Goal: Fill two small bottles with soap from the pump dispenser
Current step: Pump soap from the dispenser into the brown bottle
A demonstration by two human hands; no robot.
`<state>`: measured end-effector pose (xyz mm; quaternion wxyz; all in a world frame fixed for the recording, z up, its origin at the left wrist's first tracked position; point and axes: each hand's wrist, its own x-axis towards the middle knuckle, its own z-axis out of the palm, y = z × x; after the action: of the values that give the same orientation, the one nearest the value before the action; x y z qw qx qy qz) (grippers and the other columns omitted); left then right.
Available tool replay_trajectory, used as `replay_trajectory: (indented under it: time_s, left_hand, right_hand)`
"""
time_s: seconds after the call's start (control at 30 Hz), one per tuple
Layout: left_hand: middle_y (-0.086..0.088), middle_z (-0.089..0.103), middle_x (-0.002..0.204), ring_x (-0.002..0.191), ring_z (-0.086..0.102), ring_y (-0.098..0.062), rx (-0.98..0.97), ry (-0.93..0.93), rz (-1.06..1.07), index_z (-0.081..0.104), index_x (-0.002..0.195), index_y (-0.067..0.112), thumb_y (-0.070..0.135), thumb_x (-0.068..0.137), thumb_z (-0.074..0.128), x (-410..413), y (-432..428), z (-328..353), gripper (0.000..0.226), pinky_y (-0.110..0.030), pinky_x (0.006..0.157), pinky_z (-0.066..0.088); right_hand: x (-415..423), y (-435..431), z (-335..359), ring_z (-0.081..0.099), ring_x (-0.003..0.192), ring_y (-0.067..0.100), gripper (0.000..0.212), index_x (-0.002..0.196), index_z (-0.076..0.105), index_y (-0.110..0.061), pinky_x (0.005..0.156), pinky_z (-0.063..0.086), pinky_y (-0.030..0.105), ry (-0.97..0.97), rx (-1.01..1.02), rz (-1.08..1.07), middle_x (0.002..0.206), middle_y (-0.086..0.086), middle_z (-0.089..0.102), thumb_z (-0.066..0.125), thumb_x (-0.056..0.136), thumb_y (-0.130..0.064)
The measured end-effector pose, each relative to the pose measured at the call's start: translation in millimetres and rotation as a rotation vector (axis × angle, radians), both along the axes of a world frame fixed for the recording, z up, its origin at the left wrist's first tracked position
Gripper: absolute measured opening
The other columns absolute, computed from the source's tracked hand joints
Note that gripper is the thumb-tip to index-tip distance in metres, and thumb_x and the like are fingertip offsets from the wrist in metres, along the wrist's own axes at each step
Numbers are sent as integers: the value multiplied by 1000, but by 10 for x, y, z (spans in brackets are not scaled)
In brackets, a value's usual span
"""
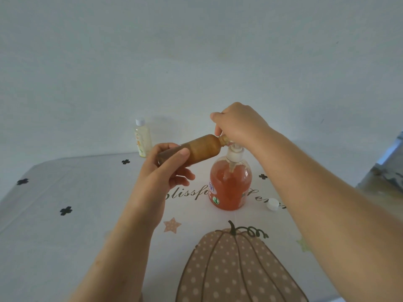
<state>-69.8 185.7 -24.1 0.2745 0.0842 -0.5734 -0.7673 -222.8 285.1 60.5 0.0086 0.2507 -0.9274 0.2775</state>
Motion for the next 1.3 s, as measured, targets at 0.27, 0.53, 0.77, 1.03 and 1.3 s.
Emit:
replay_trajectory:
  time_s: [0.27,0.53,0.77,1.03,1.3]
  left_hand:
    - [-11,64,76,61,62,-26,27,-46,5,57,98,10,25,73,67,-35,-31,-36,31,-28,53,49]
    - [-11,64,78,63,62,-27,6,-38,7,57,99,10,25,75,67,-27,-30,-37,31,-30,55,49]
    - [-9,66,86,66,63,-26,-14,-4,-15,58,102,13,27,77,70,18,-5,2,31,-31,59,52]
    - [-9,66,84,64,63,-26,2,-16,-12,59,99,13,26,75,70,15,-13,1,30,-30,57,51]
    - [-10,65,81,63,62,-26,0,-47,12,59,98,10,26,73,69,-19,-24,-25,31,-32,57,50]
  right_hand:
    - [-4,-14,-77,68,87,26,43,98,74,-14,76,47,36,-30,117,35,91,4,73,41,99,-41]
    - [6,-2,-83,65,79,23,43,96,75,-14,67,44,32,-23,97,11,85,4,70,41,99,-40]
    - [11,20,17,70,82,26,40,97,74,-10,70,48,32,64,60,16,89,6,74,43,98,-36]
    - [37,12,18,65,73,24,43,95,74,-9,66,46,32,35,65,27,83,6,72,42,99,-38]
    - [-15,-16,-66,67,83,25,42,97,74,-12,80,50,36,-98,77,-3,83,4,70,42,99,-41]
